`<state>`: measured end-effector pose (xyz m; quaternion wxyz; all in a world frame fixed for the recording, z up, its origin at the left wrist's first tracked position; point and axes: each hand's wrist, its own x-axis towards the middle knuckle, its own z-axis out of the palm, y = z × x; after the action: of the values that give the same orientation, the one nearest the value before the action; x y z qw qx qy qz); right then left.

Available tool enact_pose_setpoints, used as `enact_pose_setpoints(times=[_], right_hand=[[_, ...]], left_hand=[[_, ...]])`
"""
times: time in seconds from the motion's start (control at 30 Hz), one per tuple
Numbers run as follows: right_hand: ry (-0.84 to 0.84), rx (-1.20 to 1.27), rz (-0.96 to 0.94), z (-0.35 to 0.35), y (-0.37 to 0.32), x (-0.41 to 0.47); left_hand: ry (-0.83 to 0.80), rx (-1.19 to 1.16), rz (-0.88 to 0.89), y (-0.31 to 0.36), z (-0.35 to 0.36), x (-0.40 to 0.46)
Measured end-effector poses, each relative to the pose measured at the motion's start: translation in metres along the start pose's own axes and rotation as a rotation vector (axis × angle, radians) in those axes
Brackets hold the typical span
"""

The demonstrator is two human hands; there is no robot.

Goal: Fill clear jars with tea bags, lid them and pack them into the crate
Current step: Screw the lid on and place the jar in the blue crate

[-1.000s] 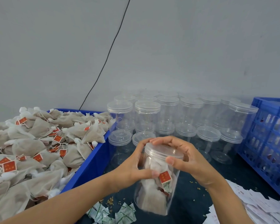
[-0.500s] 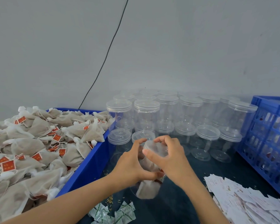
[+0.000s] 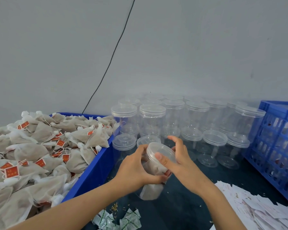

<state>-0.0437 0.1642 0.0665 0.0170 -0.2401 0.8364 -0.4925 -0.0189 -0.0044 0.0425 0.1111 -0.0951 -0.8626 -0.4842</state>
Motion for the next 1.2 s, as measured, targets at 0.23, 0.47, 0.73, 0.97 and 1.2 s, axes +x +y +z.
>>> enact_pose_setpoints(times=[0.23,0.47,0.73,0.97,1.2], right_hand=[[0.012,0.105,-0.076,-0.004,0.003,0.0],[0.209,0.191,-0.048,0.012,-0.001,0.002],[0.296,0.147,-0.06,0.013,-0.011,-0.004],[0.344,0.263,-0.076,-0.004,-0.022,-0.003],[0.275,0.264,-0.043,-0.016,-0.022,-0.007]], left_hand=[[-0.031,-0.04,-0.001,0.003,0.004,-0.003],[0.022,-0.035,-0.004,0.003,0.002,-0.005],[0.141,0.0,0.099,0.015,0.012,-0.014],[-0.087,-0.246,0.073,0.016,0.006,-0.009],[-0.227,-0.328,-0.073,0.023,0.012,-0.007]])
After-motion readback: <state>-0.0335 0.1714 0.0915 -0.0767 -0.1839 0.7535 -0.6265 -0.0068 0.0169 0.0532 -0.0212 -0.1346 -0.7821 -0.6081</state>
